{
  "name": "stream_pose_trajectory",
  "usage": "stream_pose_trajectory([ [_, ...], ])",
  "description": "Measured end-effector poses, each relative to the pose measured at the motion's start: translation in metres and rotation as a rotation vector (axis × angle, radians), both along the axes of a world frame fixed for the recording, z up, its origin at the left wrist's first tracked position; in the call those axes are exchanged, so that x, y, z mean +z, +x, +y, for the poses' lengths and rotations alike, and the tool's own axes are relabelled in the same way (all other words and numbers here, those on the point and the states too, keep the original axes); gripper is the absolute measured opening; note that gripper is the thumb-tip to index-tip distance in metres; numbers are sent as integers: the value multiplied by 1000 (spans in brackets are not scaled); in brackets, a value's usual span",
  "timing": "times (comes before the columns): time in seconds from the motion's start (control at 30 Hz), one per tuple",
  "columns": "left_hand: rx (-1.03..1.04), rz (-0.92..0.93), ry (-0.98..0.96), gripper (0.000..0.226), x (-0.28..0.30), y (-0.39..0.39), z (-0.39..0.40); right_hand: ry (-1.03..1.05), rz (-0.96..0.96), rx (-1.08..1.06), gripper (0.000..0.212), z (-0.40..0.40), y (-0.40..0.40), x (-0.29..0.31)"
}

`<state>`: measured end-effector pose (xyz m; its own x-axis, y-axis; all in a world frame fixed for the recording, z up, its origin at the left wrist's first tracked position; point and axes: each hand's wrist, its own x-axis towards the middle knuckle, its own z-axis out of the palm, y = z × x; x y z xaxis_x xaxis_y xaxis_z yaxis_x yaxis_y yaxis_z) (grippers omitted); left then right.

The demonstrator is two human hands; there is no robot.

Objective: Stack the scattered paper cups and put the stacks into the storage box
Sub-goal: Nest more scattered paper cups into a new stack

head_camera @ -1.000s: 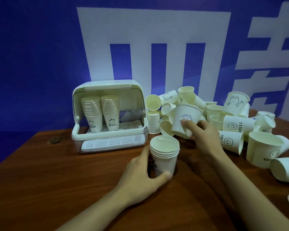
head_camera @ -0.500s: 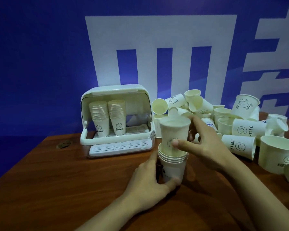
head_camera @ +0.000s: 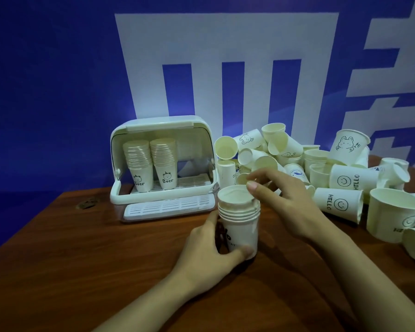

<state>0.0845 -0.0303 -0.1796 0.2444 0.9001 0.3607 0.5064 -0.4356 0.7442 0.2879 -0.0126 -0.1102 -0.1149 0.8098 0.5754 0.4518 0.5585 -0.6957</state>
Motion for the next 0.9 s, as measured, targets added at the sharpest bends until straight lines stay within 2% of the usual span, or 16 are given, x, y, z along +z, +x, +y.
stream_pose_trajectory([
  [0.17,-1,-3,24,81,-2,-1,2,-25,-15,95,19,4,-4,-8],
  [0.27,2,1,31,81,-2,-1,-1,-75,-17,134,20,3,-4,-12],
  [0.33,8,4,30,77,-1,0,-2,-89,-17,101,30,1,2,-9],
  [0.4,4,10,15,74,0,0,-2,-76,32,-42,40,2,12,-5],
  [0.47,0,27,2,74,2,0,-3,-54,-10,-409,34,7,26,-2],
  [0.53,-1,36,3,74,2,0,-3,-131,-130,-759,27,11,40,2],
  [0.6,-6,32,12,74,1,0,-1,-318,-246,-844,23,14,48,0],
  [0.7,-16,37,5,77,0,-1,-1,-520,-330,-749,21,16,38,-13],
  [0.77,-12,39,9,77,-2,-1,0,-433,-279,-744,17,16,27,-18],
  [0.9,-5,58,20,74,0,0,-3,-98,-158,-730,22,7,13,-5],
])
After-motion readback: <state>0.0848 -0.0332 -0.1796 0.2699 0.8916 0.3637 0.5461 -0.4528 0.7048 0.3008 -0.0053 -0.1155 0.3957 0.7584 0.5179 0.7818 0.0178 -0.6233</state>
